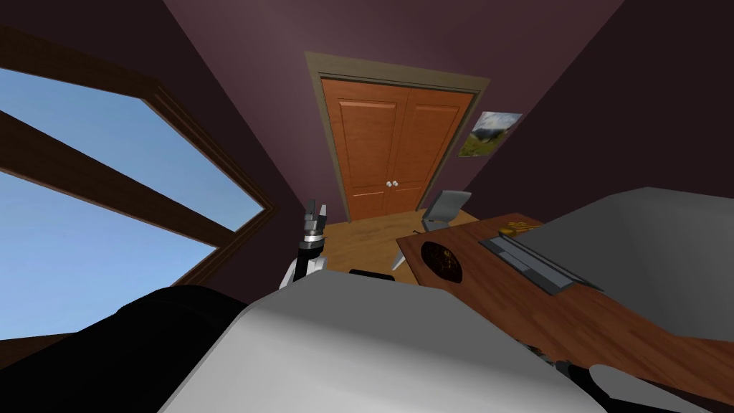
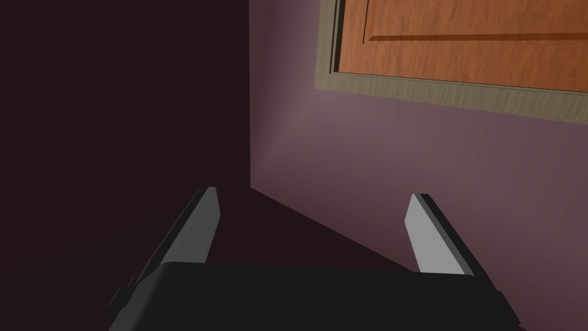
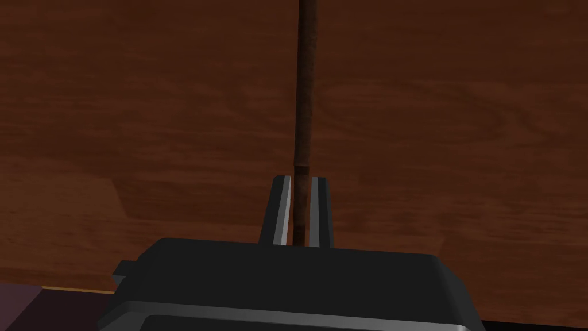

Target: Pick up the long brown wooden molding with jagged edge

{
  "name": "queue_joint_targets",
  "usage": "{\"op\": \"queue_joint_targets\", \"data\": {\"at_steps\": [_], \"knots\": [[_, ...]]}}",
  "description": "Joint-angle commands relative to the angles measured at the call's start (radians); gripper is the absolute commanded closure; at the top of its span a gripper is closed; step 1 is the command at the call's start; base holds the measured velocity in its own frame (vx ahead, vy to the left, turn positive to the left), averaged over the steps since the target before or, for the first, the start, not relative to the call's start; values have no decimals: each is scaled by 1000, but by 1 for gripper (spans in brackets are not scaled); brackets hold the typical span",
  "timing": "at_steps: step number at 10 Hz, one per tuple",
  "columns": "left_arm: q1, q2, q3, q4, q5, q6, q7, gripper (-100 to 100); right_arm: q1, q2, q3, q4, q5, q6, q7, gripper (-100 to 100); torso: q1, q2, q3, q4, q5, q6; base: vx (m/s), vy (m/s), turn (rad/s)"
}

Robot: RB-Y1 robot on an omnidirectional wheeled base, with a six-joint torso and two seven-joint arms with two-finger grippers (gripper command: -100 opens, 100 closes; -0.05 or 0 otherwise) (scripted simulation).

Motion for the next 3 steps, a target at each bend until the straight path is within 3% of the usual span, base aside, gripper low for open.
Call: {"op": "queue_joint_targets", "data": {"at_steps": [1, 2, 3], "knots": [[0, 0, 0, 0, 0, 0, 0, 0, -3, -29, -4, -15, -7, -17, 0, 100, 0, 0, 0, 0, 0, 0, -8, 37, -96], [0, 0, 0, 0, 0, 0, 0, 0, -6, -17, 1, -7, -2, -10, -3, 100, 1, 0, 0, 0, 0, 0, -3, 17, -15], [0, 0, 0, 0, 0, 0, 0, 0, -7, -19, 1, -8, -2, -13, -4, 0, 0, 0, 0, 0, 0, -1, 0, 0, 0]]}}
